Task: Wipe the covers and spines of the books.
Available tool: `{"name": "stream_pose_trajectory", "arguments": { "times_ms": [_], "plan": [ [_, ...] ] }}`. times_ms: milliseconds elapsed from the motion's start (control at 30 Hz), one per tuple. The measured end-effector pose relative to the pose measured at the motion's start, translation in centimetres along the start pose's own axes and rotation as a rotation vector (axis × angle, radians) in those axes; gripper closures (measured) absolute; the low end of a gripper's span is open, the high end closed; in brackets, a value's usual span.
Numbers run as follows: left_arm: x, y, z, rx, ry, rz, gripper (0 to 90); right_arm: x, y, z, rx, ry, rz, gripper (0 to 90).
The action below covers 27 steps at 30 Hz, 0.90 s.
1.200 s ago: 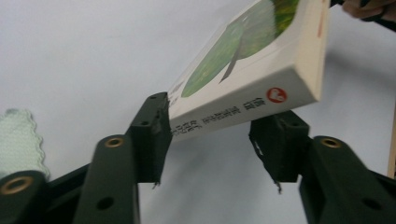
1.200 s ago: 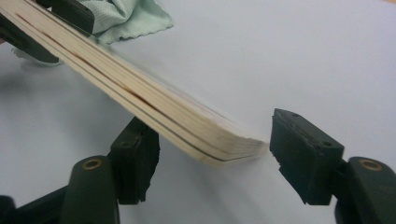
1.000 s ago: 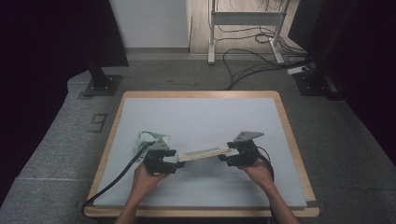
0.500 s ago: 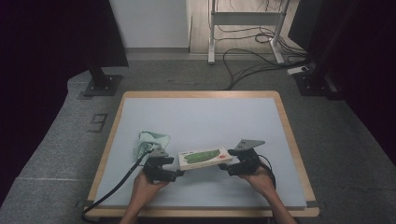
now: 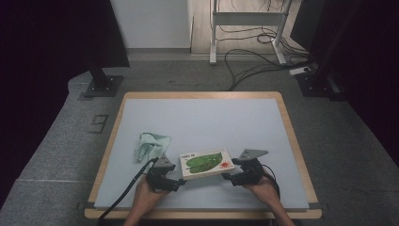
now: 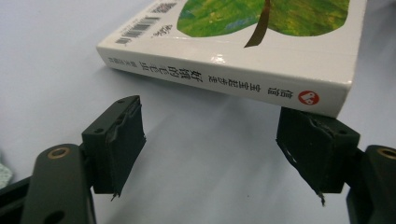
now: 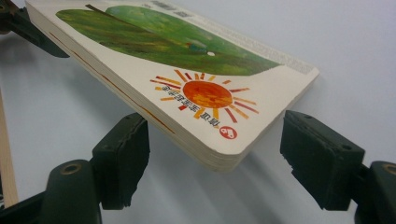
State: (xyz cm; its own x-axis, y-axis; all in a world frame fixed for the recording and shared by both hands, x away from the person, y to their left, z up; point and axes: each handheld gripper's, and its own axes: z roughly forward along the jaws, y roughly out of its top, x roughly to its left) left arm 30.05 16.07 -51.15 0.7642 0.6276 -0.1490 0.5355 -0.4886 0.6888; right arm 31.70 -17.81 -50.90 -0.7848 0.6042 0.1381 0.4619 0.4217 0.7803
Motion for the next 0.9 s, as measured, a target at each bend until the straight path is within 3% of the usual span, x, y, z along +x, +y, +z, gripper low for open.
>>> {"name": "stream_pose_trajectory", "arguments": {
  "times_ms": [300,367,433,533,700,900],
  "plan": [
    [-0.8,-0.5,0.3,0.025,0.004,0.036,21.0,0.3,-1.0,0.2,0.010,-0.007,-0.007,22.9],
    [-1.0,-0.6,0.4,0.024,-0.011,0.035,19.2,0.4,-1.1,0.3,0.014,-0.009,-0.011,22.8],
    [-1.1,-0.7,0.4,0.022,-0.035,0.036,17.8,0.5,-1.3,0.4,0.031,0.001,-0.020,22.3],
    [-1.2,-0.7,0.5,0.009,-0.035,0.027,17.7,0.4,-1.4,0.2,-0.006,0.037,0.001,26.6],
    [-1.0,-0.6,0.3,0.006,-0.021,0.029,20.3,0.4,-1.4,0.1,0.017,0.010,-0.019,28.2],
    [-1.5,-1.0,0.8,0.029,-0.015,0.077,23.3,0.8,-2.2,0.8,0.065,-0.015,-0.047,29.5]
  ]
}}
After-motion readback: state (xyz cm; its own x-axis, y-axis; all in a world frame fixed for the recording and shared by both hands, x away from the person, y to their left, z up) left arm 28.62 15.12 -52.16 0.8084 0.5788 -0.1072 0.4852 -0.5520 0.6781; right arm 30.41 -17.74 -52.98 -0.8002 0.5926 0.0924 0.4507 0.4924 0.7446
